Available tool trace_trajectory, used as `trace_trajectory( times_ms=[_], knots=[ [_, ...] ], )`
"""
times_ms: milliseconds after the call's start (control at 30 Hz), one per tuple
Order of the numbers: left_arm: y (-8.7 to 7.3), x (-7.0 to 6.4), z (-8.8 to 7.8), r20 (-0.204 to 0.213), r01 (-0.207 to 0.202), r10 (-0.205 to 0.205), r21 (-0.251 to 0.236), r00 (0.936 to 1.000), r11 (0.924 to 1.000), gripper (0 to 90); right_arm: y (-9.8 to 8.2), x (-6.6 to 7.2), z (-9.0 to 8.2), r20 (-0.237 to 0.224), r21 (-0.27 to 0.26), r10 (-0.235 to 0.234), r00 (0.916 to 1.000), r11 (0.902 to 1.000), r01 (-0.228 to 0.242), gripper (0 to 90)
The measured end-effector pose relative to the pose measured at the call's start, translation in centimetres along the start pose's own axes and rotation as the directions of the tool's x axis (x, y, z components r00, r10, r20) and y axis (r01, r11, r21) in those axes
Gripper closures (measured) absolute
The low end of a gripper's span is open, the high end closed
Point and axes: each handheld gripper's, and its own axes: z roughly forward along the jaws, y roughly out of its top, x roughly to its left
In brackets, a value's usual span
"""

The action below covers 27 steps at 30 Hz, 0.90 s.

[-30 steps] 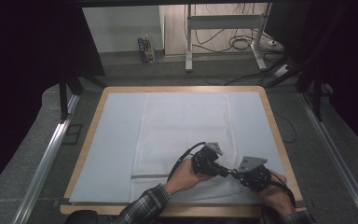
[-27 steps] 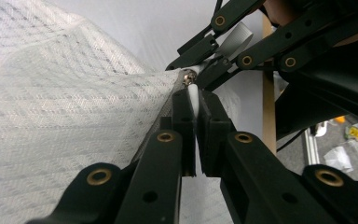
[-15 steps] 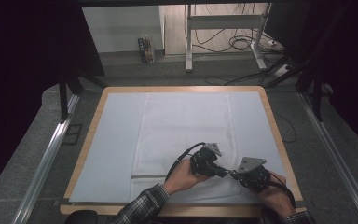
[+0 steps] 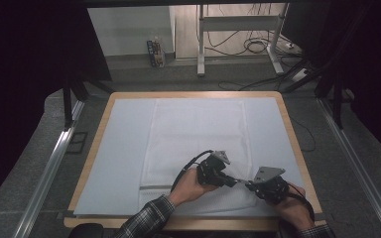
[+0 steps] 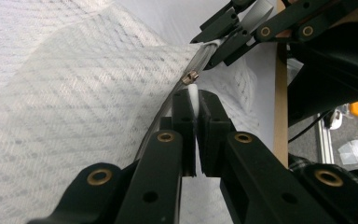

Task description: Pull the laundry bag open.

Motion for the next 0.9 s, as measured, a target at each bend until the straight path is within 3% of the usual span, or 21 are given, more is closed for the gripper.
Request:
trace_trajectory(
  times_ms=[367, 900],
  knots=[
    [-0.3, -0.2, -0.5, -0.003, 0.012, -0.012, -0.004, 0.9999, 0.9999, 87.1, 0.0, -0.1, -0.1, -0.013, -0.014, 0.007, 0.9999, 0.9999, -0.007, 84.7],
    [-2.0, 0.6, -2.0, -0.019, 0.066, -0.066, -0.013, 0.9977, 0.9978, 87.1, -0.3, -0.4, 0.0, -0.023, -0.011, 0.034, 0.9992, 0.9994, -0.034, 84.7]
  ],
)
